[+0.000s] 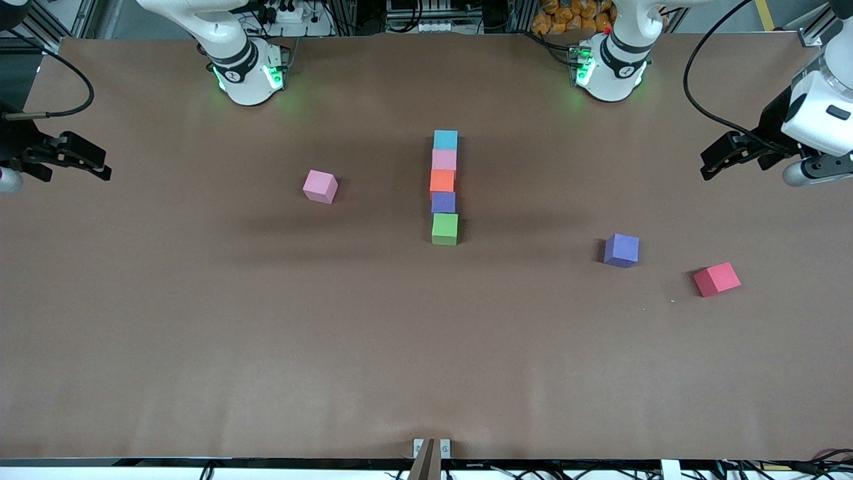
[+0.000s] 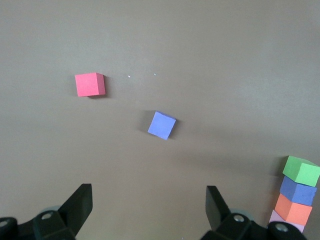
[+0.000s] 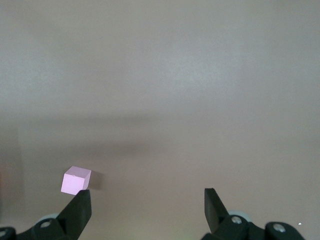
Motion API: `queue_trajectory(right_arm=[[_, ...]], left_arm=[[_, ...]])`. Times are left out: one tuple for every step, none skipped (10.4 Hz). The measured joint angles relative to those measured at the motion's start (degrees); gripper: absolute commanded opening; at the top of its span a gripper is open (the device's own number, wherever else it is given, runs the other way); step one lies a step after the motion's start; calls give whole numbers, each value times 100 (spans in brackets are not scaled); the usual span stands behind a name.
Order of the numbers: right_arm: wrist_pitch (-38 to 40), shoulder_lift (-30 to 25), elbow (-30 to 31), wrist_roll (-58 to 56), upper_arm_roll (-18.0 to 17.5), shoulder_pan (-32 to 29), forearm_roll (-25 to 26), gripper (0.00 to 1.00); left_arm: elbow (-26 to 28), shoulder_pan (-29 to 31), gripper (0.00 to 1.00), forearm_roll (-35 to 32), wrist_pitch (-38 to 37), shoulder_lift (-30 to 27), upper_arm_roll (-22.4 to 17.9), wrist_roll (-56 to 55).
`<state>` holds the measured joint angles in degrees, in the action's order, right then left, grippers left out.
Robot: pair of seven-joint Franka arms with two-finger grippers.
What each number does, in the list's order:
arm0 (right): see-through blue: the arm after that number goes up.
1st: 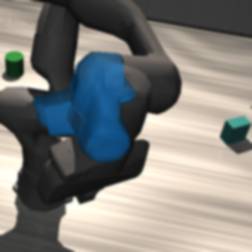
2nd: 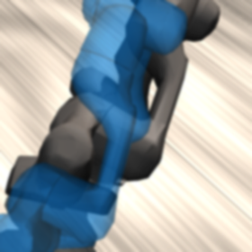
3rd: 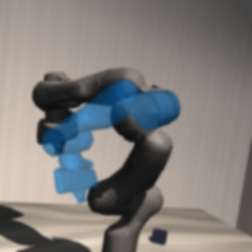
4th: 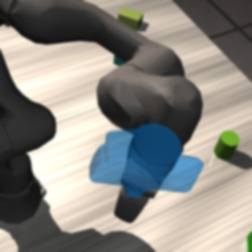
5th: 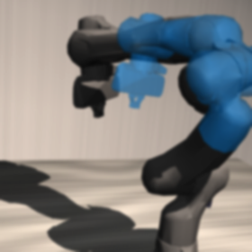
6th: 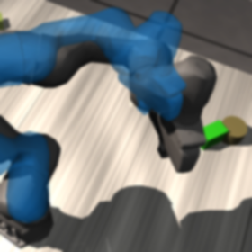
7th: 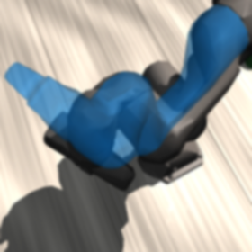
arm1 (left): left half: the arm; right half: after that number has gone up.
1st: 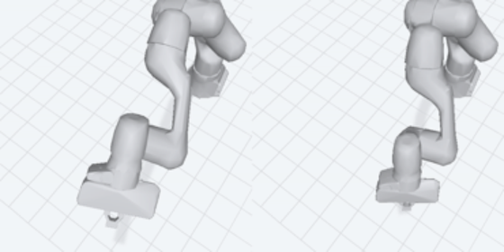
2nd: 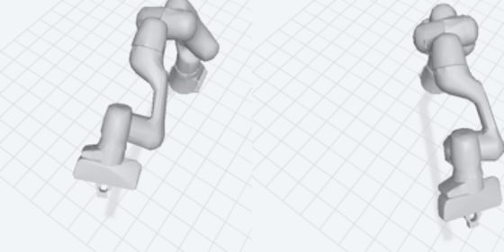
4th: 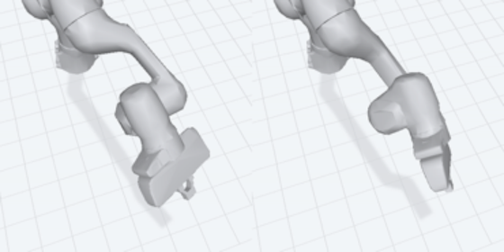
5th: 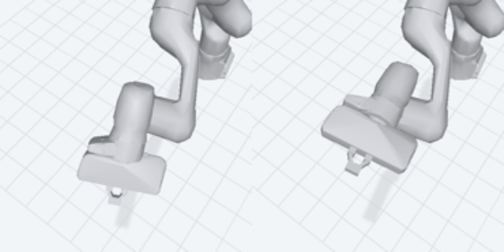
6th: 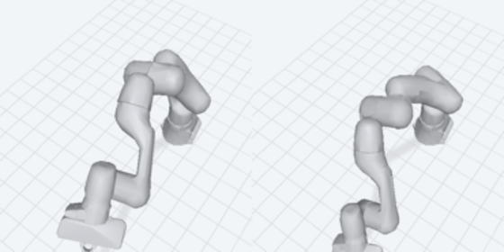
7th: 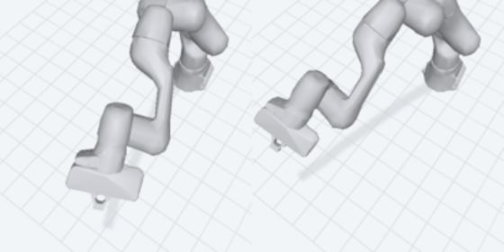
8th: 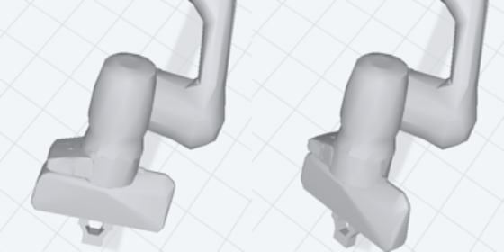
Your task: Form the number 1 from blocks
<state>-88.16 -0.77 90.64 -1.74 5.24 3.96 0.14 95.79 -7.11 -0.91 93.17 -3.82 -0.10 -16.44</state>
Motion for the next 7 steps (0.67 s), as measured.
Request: queue_trajectory(right_arm=[[0, 0, 0, 0, 0, 0, 0, 100], [0, 0, 0, 0, 0, 0, 0, 100], [0, 0, 0, 0, 0, 0, 0, 100], [0, 0, 0, 0, 0, 0, 0, 100], [0, 0, 0, 0, 0, 0, 0, 100], [1, 0, 0, 0, 0, 0, 0, 100], [2, 0, 0, 0, -1, 0, 0, 100]], left_arm=[[0, -43, 100, 0, 1, 0, -58, 120], [0, -52, 100, 0, 2, 0, -78, 203], [0, -59, 100, 0, -1, 1, -84, 240], [0, -79, 100, 0, -14, 3, -84, 267], [-2, -102, 100, 0, -58, 3, -84, 268], [-21, -117, 100, 0, -162, 7, -84, 268], [-68, -129, 100, 0, -280, 21, -84, 268]])
